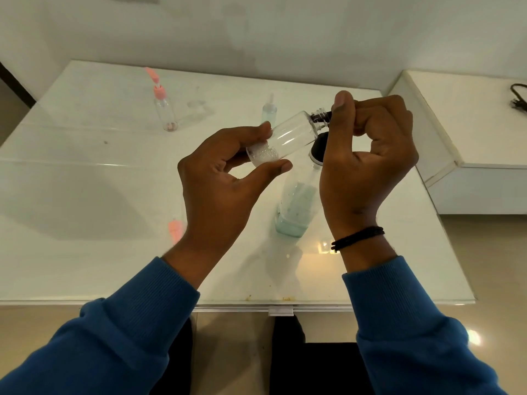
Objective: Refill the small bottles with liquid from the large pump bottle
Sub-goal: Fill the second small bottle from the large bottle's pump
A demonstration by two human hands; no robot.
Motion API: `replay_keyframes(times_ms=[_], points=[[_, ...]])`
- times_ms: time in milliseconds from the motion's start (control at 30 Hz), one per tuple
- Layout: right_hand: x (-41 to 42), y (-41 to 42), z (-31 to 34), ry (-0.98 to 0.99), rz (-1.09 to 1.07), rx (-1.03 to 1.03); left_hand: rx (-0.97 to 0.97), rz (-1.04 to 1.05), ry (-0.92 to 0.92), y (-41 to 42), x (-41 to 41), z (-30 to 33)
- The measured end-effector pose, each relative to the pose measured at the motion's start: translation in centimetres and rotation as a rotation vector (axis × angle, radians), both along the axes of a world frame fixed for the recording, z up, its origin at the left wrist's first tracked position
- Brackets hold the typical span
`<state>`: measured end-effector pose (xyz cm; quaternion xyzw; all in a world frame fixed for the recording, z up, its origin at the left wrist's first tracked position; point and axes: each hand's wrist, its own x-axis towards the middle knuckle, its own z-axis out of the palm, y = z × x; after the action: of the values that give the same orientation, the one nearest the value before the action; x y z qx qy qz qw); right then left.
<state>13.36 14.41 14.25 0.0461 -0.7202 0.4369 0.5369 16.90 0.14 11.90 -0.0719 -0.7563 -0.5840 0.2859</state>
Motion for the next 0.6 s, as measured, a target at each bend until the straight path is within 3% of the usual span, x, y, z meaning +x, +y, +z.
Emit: replay_keyframes(times_ms=[600], points=[[0.17, -0.05, 0.97, -0.047, 0.009, -0.022, 0.004, -0.006, 0.014, 0.00, 0.03, 0.04]])
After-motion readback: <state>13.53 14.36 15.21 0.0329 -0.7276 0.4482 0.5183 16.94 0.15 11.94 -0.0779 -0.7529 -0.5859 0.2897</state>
